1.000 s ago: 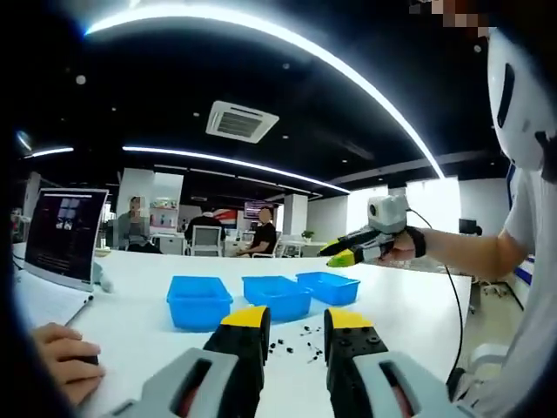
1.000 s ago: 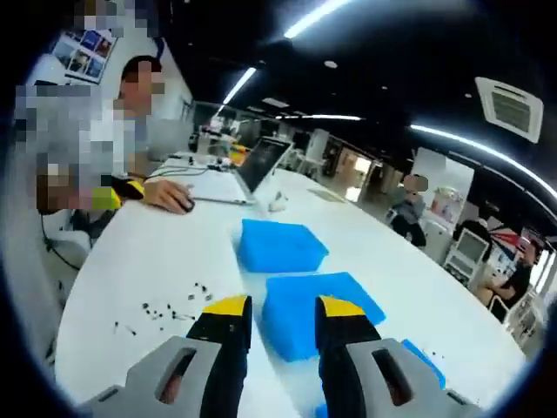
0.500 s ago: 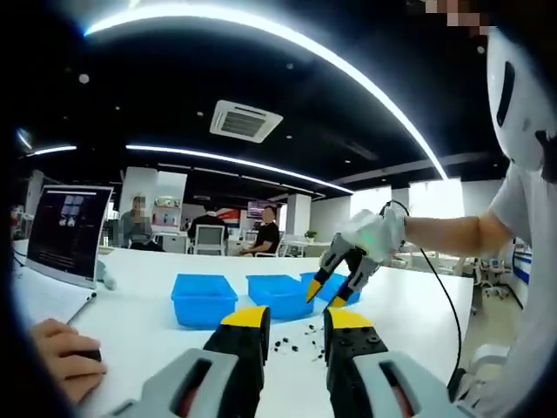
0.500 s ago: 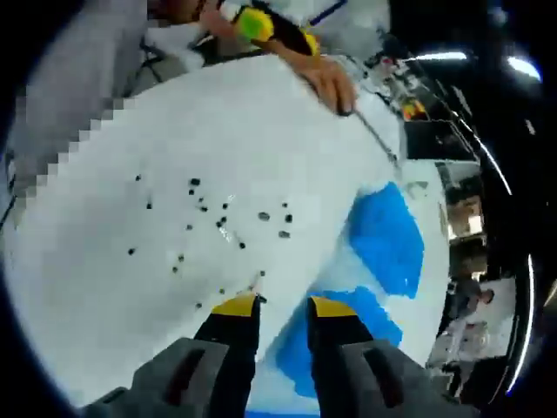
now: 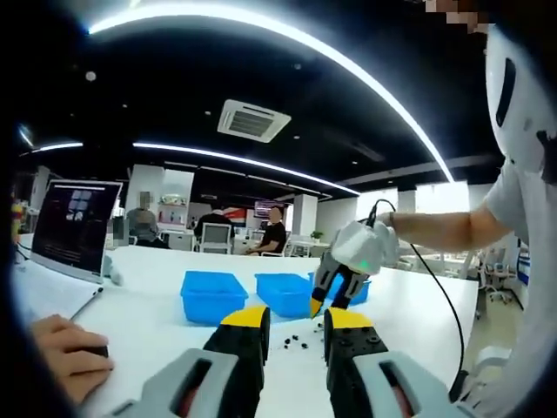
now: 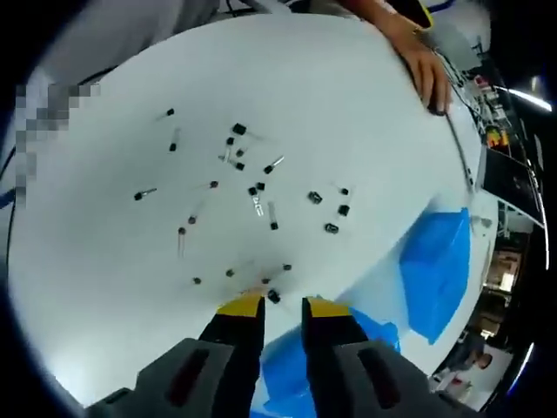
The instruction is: Pick up the resistors one by one and place each resistor into its matching bin, sorting the parts by color and model until every resistor is separated into the correct bin for its type
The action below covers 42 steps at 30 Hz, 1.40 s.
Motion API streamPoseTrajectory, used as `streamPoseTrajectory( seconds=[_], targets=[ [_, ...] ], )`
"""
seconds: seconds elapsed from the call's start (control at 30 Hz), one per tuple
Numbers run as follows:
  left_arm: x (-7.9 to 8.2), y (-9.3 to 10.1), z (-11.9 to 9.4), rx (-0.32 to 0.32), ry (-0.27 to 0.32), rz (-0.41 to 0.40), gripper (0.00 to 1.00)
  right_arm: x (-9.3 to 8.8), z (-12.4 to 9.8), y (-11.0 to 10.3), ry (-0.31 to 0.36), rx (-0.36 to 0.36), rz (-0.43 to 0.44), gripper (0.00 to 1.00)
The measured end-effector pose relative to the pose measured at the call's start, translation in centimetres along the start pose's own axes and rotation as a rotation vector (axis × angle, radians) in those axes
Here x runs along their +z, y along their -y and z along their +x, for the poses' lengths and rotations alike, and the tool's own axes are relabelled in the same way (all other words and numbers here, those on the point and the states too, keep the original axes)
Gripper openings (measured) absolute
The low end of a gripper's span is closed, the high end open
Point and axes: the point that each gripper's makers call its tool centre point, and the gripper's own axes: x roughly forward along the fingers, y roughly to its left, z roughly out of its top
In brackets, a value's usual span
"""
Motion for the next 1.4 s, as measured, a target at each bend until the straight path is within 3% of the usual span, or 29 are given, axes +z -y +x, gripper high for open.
streamPoseTrajectory(
  seconds=[0.27,0.43,0.53,0.63,0.87,1.03,1.13,1.27,1.33,1.4],
  targets=[
    [0.0,-0.4,-0.1,0.006,0.005,-0.004,0.27,0.2,0.4,-0.2,0.015,0.052,0.004,0.07],
    [-0.1,-0.2,0.1,-0.008,0.000,-0.003,0.27,0.5,-0.3,0.4,0.055,-0.024,0.054,0.07],
    [0.1,-0.2,0.2,-0.011,0.003,0.001,0.27,0.7,-1.0,0.7,0.102,-0.091,0.128,0.06],
    [0.2,-0.2,0.2,-0.011,0.004,0.004,0.27,1.9,-2.6,0.7,0.209,-0.164,0.231,0.06],
    [0.2,-0.1,0.6,-0.018,-0.003,0.007,0.27,5.5,-7.5,-0.7,0.595,-0.343,0.542,0.06],
    [0.1,0.0,0.8,-0.026,-0.011,0.018,0.27,5.8,-10.8,-0.7,0.812,-0.501,0.731,0.06],
    [0.1,0.1,1.0,-0.027,-0.014,0.018,0.27,5.1,-13.2,-0.4,0.951,-0.631,0.838,0.06],
    [0.1,0.2,1.3,-0.031,-0.020,0.019,0.27,2.3,-16.5,-0.3,1.096,-0.839,0.978,0.06],
    [0.2,0.4,1.4,-0.034,-0.021,0.022,0.27,0.2,-17.5,-0.5,1.099,-0.954,1.027,0.06],
    [0.3,0.5,1.4,-0.038,-0.021,0.027,0.27,-1.2,-18.0,-0.8,1.117,-1.015,1.079,0.06]
  ],
)
